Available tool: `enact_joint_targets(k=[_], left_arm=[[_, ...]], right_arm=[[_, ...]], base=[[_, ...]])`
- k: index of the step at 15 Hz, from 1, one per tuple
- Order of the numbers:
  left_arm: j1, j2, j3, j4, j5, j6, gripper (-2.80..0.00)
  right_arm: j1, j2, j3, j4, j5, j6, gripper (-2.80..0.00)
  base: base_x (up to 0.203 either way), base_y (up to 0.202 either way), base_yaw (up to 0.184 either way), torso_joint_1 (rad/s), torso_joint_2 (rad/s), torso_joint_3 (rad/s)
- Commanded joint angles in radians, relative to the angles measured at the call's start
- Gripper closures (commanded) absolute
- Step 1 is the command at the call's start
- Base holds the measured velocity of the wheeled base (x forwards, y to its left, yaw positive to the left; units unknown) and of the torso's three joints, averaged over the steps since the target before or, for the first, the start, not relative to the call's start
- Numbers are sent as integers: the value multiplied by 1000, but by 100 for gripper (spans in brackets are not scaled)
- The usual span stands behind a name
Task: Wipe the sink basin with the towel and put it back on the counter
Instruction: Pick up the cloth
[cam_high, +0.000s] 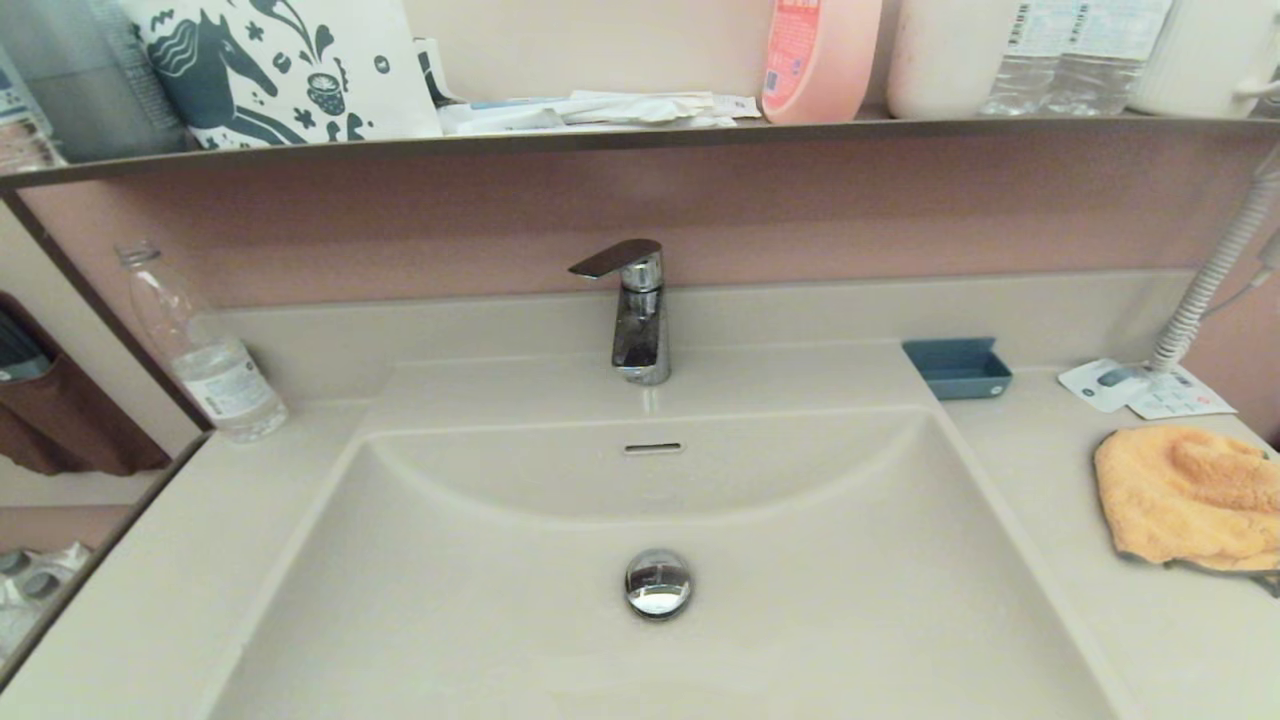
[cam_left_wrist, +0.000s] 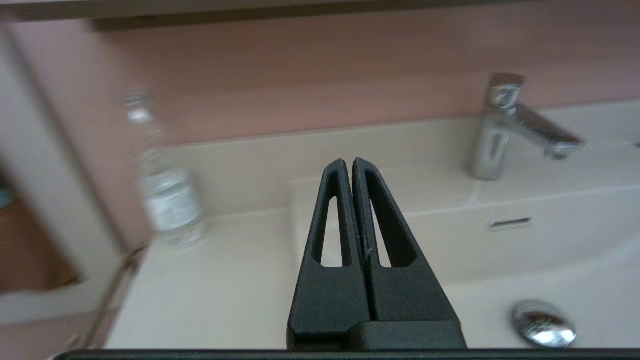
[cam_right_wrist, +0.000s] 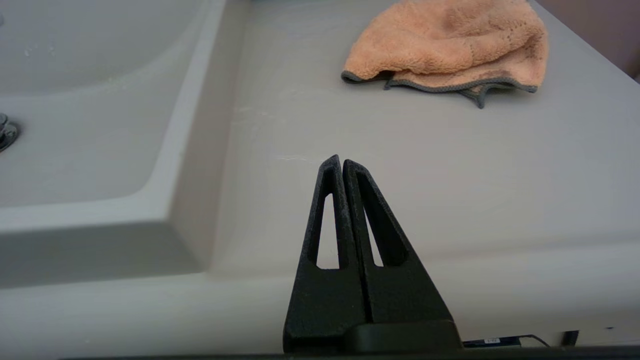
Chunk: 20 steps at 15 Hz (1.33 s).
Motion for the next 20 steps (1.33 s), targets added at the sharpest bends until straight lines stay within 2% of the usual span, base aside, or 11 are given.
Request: enact_joint_targets(k=[1,4,5,6,7,8,12,20], left_arm=[[38,-205,32,74,0,0,0],[78,-412,61,303,-5,-12,0],[85,-468,92,400,-4,-27,0],[90,-489,133,444,0,-69,0],[92,-489,150,444,6,-123,0],[92,-489,171,446,9,-138,0],[92,-489,269,443,10,-136,0],[92,-489,281,462,3,-151,0]], right_arm=[[0,0,0,0,0,0,0],[0,0,0,0,0,0,0],[0,0,0,0,0,0,0],[0,0,0,0,0,0,0],[0,0,0,0,0,0,0],[0,0,0,0,0,0,0],[0,0,0,0,0,0,0],[0,0,0,0,-3,-12,0]], base=[[0,0,0,0,0,0],[0,0,0,0,0,0],[0,0,0,0,0,0],[0,0,0,0,0,0],[0,0,0,0,0,0],[0,0,0,0,0,0],[0,0,0,0,0,0],[0,0,0,0,0,0]])
